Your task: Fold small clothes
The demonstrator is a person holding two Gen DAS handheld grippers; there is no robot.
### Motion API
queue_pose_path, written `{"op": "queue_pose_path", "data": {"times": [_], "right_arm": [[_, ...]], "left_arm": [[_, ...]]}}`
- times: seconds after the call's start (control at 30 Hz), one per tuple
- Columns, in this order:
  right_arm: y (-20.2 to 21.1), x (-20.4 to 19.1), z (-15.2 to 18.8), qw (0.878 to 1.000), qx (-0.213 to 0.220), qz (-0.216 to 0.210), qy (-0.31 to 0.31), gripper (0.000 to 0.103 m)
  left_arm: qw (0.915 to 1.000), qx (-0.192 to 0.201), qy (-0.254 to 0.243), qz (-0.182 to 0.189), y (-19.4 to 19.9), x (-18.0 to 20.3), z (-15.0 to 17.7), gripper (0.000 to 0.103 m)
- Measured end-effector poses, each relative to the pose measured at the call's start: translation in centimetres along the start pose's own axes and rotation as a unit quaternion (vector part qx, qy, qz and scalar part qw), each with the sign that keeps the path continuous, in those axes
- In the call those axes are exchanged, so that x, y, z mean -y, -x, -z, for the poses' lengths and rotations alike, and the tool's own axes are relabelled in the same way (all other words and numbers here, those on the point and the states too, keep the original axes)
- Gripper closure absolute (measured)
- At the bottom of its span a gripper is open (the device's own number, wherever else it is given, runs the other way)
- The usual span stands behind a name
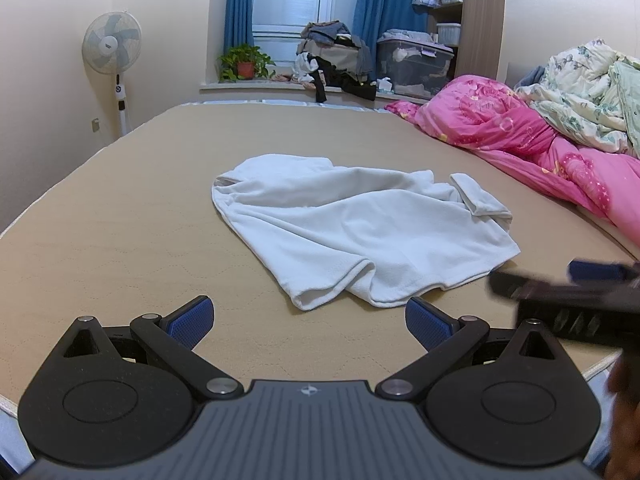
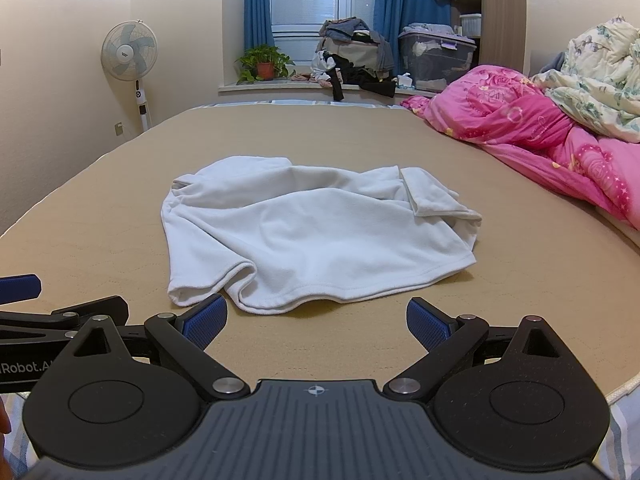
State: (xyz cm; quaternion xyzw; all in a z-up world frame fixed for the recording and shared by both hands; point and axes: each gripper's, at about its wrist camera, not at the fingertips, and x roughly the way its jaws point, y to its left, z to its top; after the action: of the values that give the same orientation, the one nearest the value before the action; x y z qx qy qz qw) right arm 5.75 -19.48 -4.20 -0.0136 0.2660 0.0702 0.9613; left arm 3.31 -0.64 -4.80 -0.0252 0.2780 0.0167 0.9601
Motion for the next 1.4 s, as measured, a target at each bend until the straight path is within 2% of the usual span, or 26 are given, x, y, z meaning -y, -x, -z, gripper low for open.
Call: {"op": "queue_pose_path", "data": {"times": [0.07, 0.1, 0.13, 0.17, 0.2, 0.23, 0.27, 0.33, 0.37, 0.43, 0.5, 0.57, 0.6, 0.67, 0.7, 0.77, 0.83, 0.93, 1.0, 1.07, 1.1, 1.2, 1.23, 1.27, 1.33, 1.4], "right_arm": [[-0.4, -0.1, -0.8, 1.000, 0.020, 0.007, -0.016, 0.010], [1.5, 0.6, -1.4, 0.999, 0.036, 0.008, -0.023, 0.014], [1.9, 1.8, -2.5, 0.998, 0.047, 0.007, -0.031, 0.028], [1.6, 2.9, -3.4, 0.998, 0.057, 0.006, -0.037, 0.051], [1.4, 4.2, -4.3, 0.997, 0.064, 0.004, -0.042, 0.063], [1.0, 5.5, -4.9, 0.997, 0.064, -0.001, -0.047, 0.079], [0.3, 6.8, -5.5, 0.997, 0.055, 0.001, -0.049, 0.085], [-1.2, 9.8, -5.5, 0.995, 0.059, 0.012, -0.078, 0.084], [-2.3, 11.0, -5.2, 0.994, 0.039, 0.020, -0.096, 0.084], [-3.9, 12.8, -4.2, 0.989, -0.008, 0.020, -0.146, 0.081], [-4.8, 14.1, -3.6, 0.983, -0.029, 0.014, -0.179, 0.081], [-4.9, 14.8, -3.5, 0.980, -0.025, 0.016, -0.195, 0.075], [-5.0, 15.1, -3.5, 0.980, -0.023, 0.025, -0.197, 0.073], [-5.4, 15.9, -3.4, 0.976, -0.022, 0.029, -0.215, 0.071], [-5.8, 16.2, -3.4, 0.973, -0.028, 0.030, -0.227, 0.071], [-5.5, 17.0, -3.1, 0.971, -0.012, 0.030, -0.235, 0.071], [-5.6, 17.4, -3.0, 0.968, -0.011, 0.025, -0.248, 0.071], [-5.6, 17.3, -3.2, 0.968, -0.004, 0.012, -0.251, 0.071], [-5.6, 16.8, -3.5, 0.970, -0.001, 0.008, -0.242, 0.071], [-6.2, 16.4, -3.6, 0.971, -0.012, 0.007, -0.238, 0.071], [-6.6, 16.3, -3.6, 0.971, -0.020, 0.005, -0.237, 0.071], [-9.1, 15.4, -4.0, 0.975, -0.056, -0.009, -0.213, 0.070], [-10.2, 14.9, -4.1, 0.977, -0.075, -0.017, -0.201, 0.064], [-11.1, 14.6, -3.8, 0.976, -0.092, -0.027, -0.195, 0.057], [-13.4, 13.5, -3.4, 0.970, -0.137, -0.058, -0.190, 0.052], [-15.4, 11.8, -2.9, 0.969, -0.171, -0.069, -0.165, 0.052]], "left_arm": [[1.0000, 0.002, -0.004, -0.007, 0.0, -0.2, 0.2, 0.023], [0.9999, -0.004, -0.007, -0.007, -0.1, -0.3, 0.2, 0.045], [0.9998, -0.015, -0.009, -0.008, -0.6, -0.6, 0.1, 0.066], [0.9995, -0.027, -0.008, -0.012, -1.2, -0.9, 0.1, 0.076], [0.9989, -0.044, -0.003, -0.015, -2.1, -1.3, -0.1, 0.082], [0.9981, -0.059, 0.005, -0.013, -3.0, -1.8, -0.4, 0.082], [0.9973, -0.071, 0.015, -0.012, -4.1, -2.3, -0.9, 0.082], [0.9960, -0.080, 0.034, -0.018, -6.4, -3.3, -2.0, 0.078], [0.9948, -0.088, 0.049, -0.016, -8.0, -3.7, -2.6, 0.075], [0.9904, -0.107, 0.086, -0.012, -11.1, -4.5, -3.3, 0.046], [0.9823, -0.134, 0.131, -0.001, -14.7, -5.1, -3.5, 0.036], [0.9739, -0.168, 0.153, -0.007, -17.9, -5.1, -3.2, 0.038], [0.9737, -0.173, 0.148, -0.015, -18.8, -4.9, -3.0, 0.044], [0.9853, -0.148, 0.079, -0.033, -19.1, -3.7, -3.1, 0.101], [0.9878, -0.150, 0.034, -0.023, -19.1, -3.2, -3.4, 0.102], [0.9897, -0.142, -0.003, -0.016, -17.8, -4.2, -4.3, 0.102], [0.9924, -0.121, -0.003, -0.022, -14.8, -7.3, -5.4, 0.103], [0.9925, -0.120, 0.001, -0.023, -9.4, -12.4, -5.8, 0.103], [0.9879, -0.141, -0.033, -0.056, -6.3, -14.7, -4.9, 0.102], [0.9764, -0.170, -0.071, -0.112, -4.9, -16.8, -3.4, 0.102], [0.9759, -0.180, -0.056, -0.110, -4.5, -18.0, -2.9, 0.102], [0.9838, -0.175, 0.027, -0.026, -3.1, -21.1, -2.0, 0.098], [0.9850, -0.167, 0.041, -0.006, -2.8, -21.9, -1.4, 0.097], [0.9856, -0.162, 0.049, -0.009, -2.8, -22.5, -0.8, 0.093], [0.9814, -0.169, 0.084, -0.031, -3.5, -23.6, -0.6, 0.082], [0.9759, -0.172, 0.133, -0.020, -4.1, -24.8, -1.1, 0.081]]}}
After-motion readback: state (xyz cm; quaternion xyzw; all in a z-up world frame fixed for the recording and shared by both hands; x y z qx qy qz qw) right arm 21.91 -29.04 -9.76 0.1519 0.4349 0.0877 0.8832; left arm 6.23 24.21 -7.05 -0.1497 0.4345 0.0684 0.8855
